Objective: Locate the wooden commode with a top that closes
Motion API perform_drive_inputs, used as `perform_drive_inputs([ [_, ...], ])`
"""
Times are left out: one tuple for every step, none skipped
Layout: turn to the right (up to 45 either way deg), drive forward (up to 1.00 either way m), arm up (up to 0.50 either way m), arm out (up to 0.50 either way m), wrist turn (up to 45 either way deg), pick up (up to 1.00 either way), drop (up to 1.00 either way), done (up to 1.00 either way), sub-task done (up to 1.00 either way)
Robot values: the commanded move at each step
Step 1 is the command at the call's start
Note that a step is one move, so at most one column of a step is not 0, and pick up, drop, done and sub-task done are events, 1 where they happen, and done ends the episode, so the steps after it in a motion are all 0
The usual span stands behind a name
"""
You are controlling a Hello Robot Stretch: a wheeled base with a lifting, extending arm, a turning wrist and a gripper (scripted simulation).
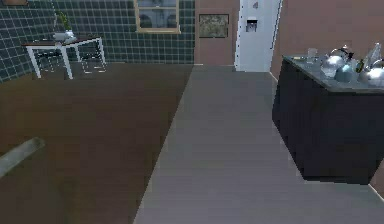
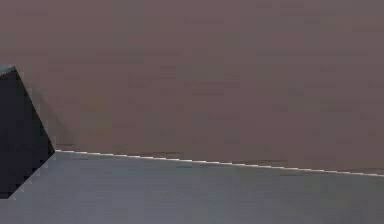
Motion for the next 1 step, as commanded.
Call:
perform_drive_inputs([
  [-9.0, 0.0, 0.0, 0.0, 0.0, 0.0, 0.0, 0.0, 0.0],
])
